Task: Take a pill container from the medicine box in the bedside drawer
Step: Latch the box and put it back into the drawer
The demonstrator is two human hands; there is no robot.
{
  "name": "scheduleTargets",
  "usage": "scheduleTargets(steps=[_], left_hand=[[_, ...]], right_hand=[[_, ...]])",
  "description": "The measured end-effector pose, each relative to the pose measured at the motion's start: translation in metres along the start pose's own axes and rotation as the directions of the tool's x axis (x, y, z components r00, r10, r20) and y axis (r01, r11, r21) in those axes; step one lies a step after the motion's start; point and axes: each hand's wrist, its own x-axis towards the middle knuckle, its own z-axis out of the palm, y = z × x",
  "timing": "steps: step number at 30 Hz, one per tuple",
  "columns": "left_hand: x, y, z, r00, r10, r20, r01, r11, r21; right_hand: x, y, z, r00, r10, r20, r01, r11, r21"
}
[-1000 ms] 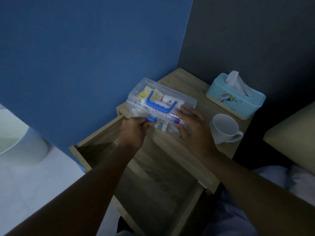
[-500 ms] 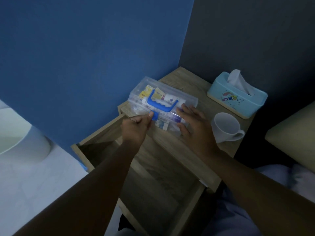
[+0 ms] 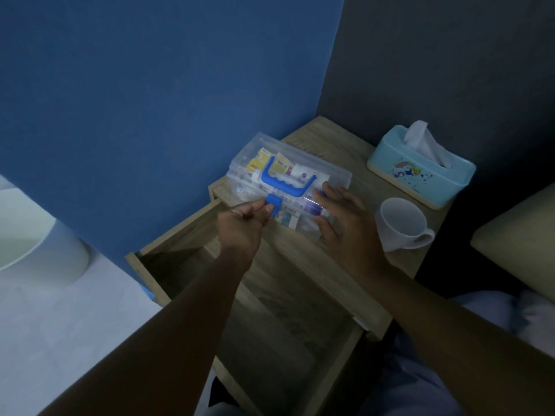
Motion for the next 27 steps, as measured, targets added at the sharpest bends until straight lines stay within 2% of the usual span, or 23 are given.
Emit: scheduleTargets(steps=[3,5,9,12,16,19,20,22,24,27], left_hand=[[-0.002,-0.002,0.001,0.999,0.042,-0.002,-0.042,0.994,0.099],[-0.005,-0.002,0.004,0.992,0.126,-0.016,-0.12,0.973,0.195],[-0.016,-0.002,0.01,0.959,0.282,-0.036,-0.242,0.876,0.418],[-0.026,-0.006,0.019,0.96,0.281,0.02,-0.245,0.8,0.548],[-0.036,-0.01,0.036,0.978,0.166,0.126,-0.208,0.822,0.529],[-0.03,-0.014,0.033,0.973,0.137,0.185,-0.216,0.818,0.533],[-0.029,-0.012,0.03,0.976,0.123,0.181,-0.196,0.863,0.465],[-0.029,-0.004,0.024,0.985,0.11,0.136,-0.159,0.883,0.441],[-0.023,0.008,0.016,0.994,0.105,0.028,-0.107,0.896,0.432],[0.0,0.034,0.003,0.985,0.136,-0.105,-0.084,0.915,0.394]], right_hand=[[0.0,-0.001,0.0,1.0,-0.001,-0.005,0.001,1.0,-0.002],[0.0,0.0,0.001,1.0,0.0,-0.007,0.0,1.0,-0.011],[0.0,0.003,0.004,1.0,0.004,-0.011,-0.004,1.0,-0.013],[-0.001,0.003,0.004,1.0,-0.002,-0.02,0.002,1.0,-0.02],[0.0,0.001,0.006,1.0,0.007,-0.026,-0.008,1.0,-0.014],[0.0,0.0,0.005,1.0,0.007,-0.025,-0.008,1.0,-0.025],[0.0,0.0,0.004,1.0,0.007,-0.02,-0.008,1.0,-0.025],[0.001,-0.001,0.002,1.0,0.004,-0.007,-0.004,1.0,-0.017],[0.003,-0.001,-0.001,1.0,0.003,-0.002,-0.003,1.0,0.017],[0.012,-0.007,-0.01,0.991,0.124,-0.048,-0.112,0.974,0.197]])
